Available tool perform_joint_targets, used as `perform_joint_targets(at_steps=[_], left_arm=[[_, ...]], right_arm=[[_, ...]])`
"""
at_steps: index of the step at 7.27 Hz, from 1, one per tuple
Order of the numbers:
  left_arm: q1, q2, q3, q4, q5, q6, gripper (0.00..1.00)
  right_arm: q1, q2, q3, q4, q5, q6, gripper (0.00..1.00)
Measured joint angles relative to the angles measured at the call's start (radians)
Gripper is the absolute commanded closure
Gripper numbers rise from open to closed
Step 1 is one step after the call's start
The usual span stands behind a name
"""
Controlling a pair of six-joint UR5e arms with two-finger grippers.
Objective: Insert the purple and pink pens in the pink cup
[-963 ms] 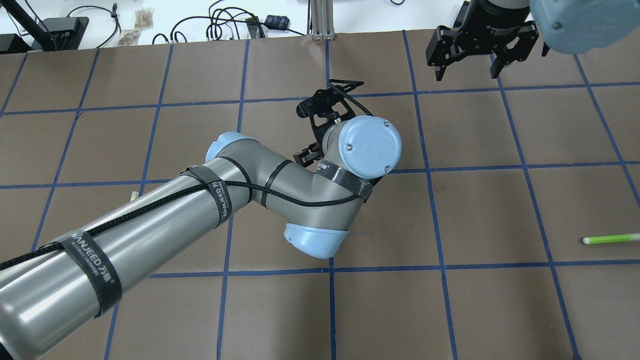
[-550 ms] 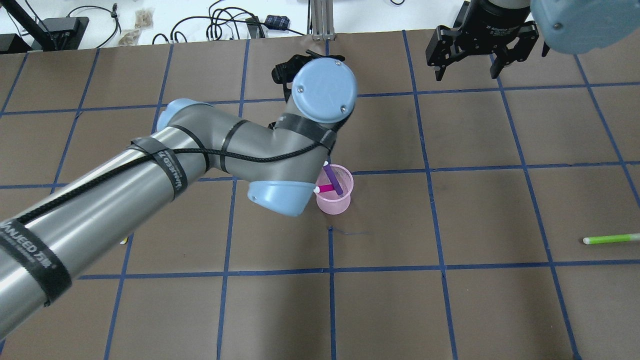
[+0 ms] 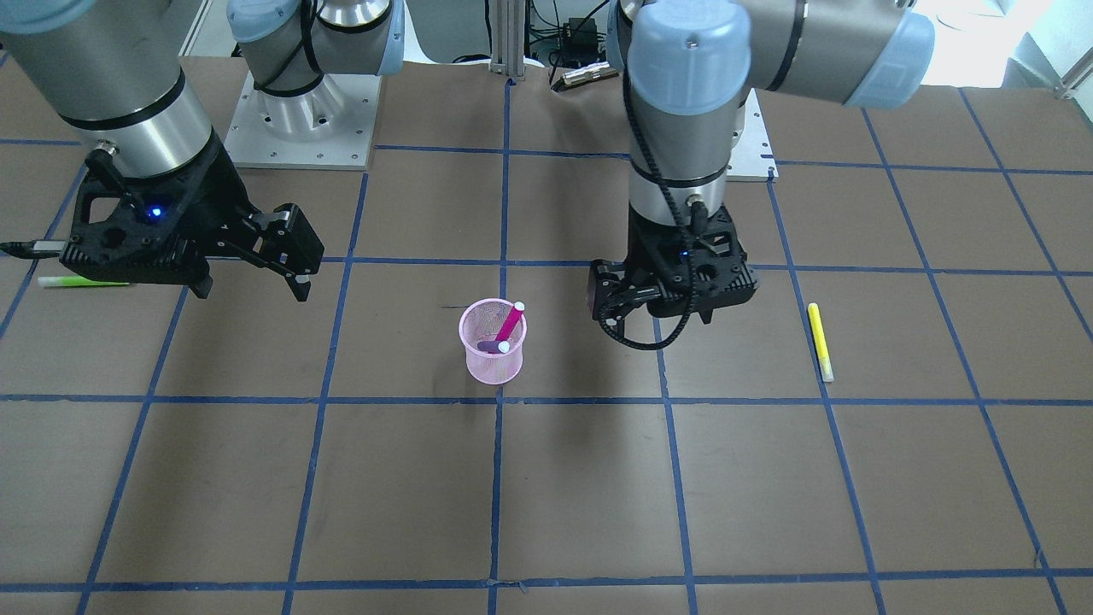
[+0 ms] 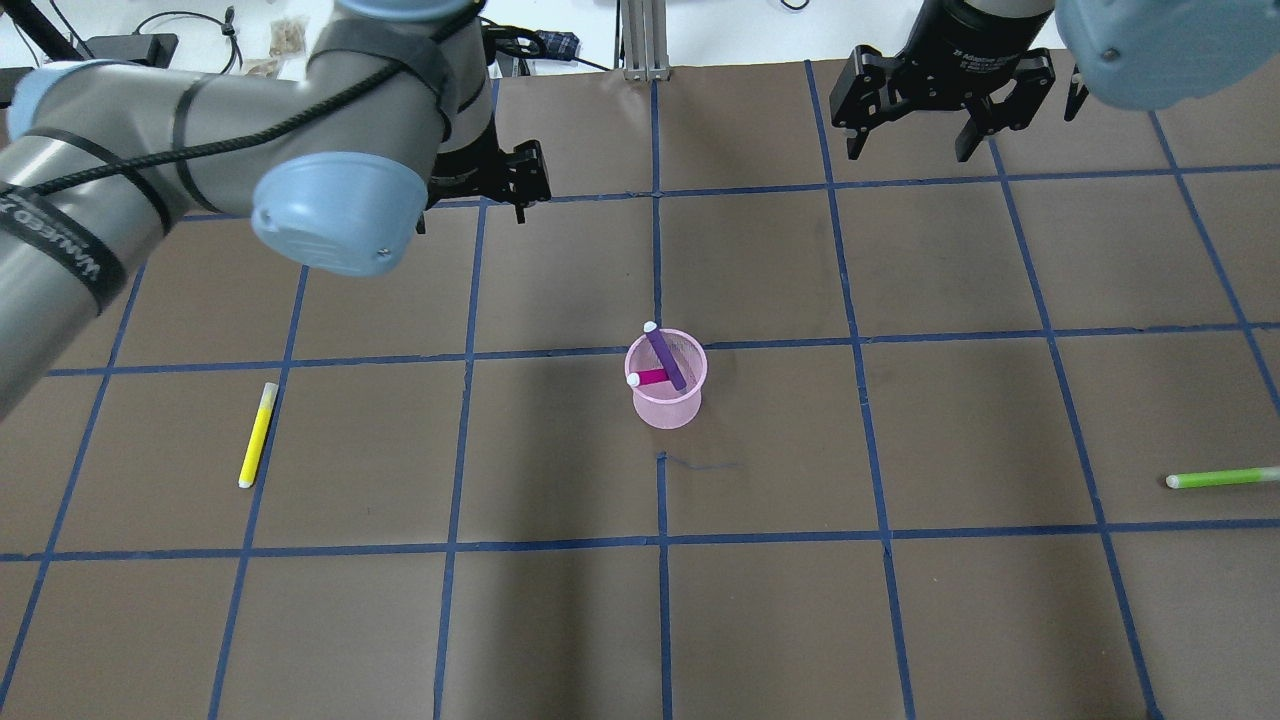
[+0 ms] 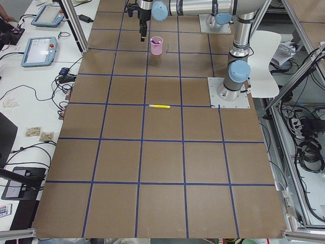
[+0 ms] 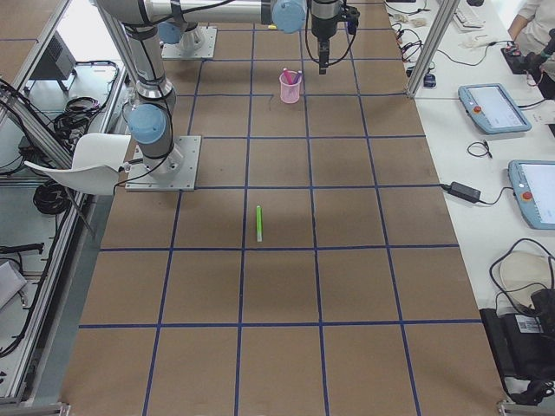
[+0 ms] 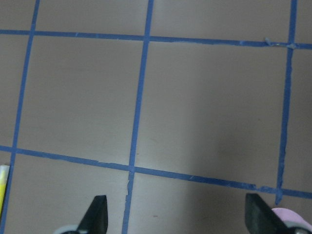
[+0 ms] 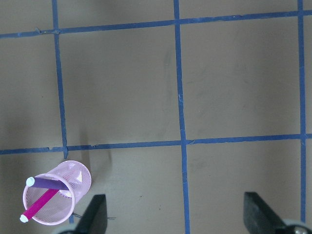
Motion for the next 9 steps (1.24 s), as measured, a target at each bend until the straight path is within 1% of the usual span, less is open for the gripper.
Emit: perform_joint_targets(at_steps=[1,2,3,6,9], left_arm=[[0.056,0.03,0.004,-0.04,-0.066,0.055,0.0],[0.102,0.061,0.005,-0.076,-0.125,0.16,0.0],[0.139,0.088,0.005,-0.115,-0.154,0.263,0.0],[0.213,0.149,-0.001,-0.235,-0.166,0.495,0.0],[0.237,0.187,-0.023,-0.315,-0.161,0.536,0.0]], right_arm=[[0.0,0.0,0.003,0.0,-0.001,0.003,0.0],[-0.001,-0.001,0.007,-0.001,-0.005,0.004,0.0],[-0.001,-0.004,0.013,-0.002,-0.006,0.005,0.0],[-0.001,-0.01,0.021,-0.002,-0.004,0.011,0.0],[-0.001,-0.01,0.022,-0.002,0.002,0.029,0.0]])
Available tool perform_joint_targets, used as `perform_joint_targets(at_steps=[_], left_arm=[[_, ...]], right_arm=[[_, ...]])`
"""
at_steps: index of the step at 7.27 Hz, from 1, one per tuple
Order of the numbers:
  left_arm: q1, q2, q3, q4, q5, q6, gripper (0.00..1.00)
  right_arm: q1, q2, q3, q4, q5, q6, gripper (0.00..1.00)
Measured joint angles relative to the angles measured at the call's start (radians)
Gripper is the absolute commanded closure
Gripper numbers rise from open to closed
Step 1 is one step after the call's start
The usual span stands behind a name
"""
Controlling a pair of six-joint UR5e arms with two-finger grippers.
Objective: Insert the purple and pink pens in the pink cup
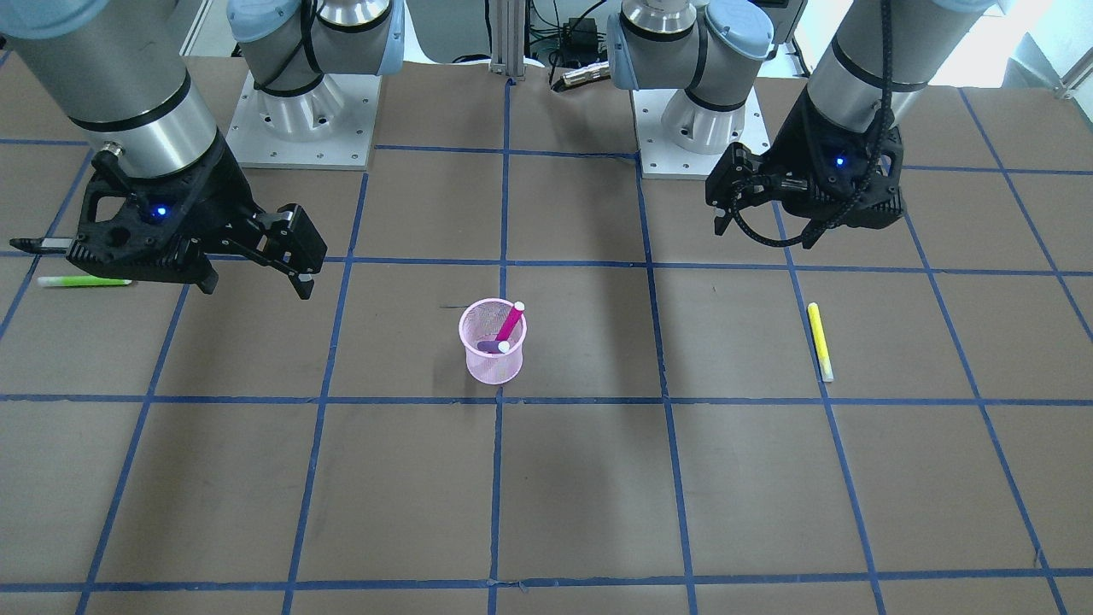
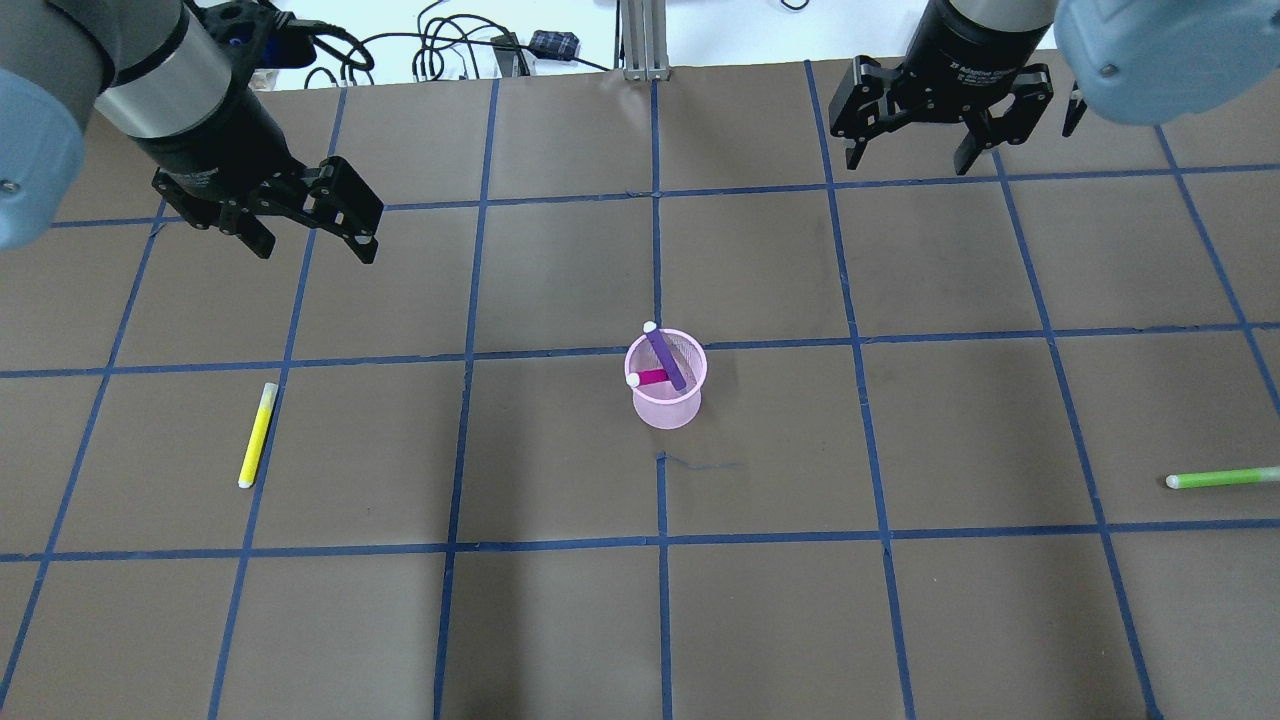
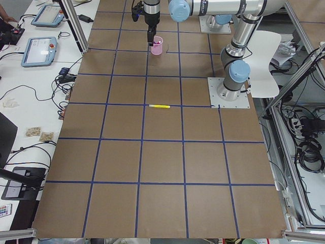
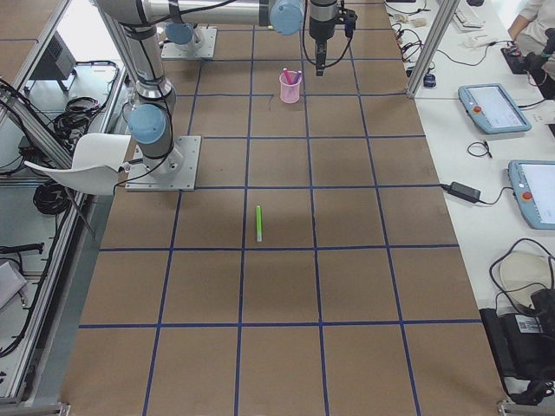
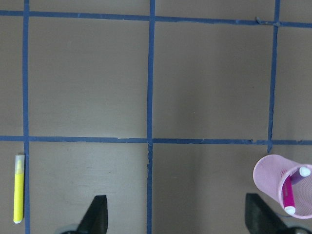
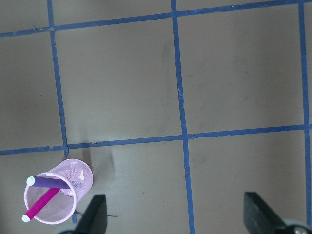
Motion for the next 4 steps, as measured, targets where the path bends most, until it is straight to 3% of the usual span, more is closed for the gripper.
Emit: perform_joint_targets(at_steps=[4], left_arm=[[0.005,0.009,-0.056,-0.025,0.003,-0.009,0.0]], right_arm=[[0.0,0.0,0.0,0.0,0.001,0.001,0.0]])
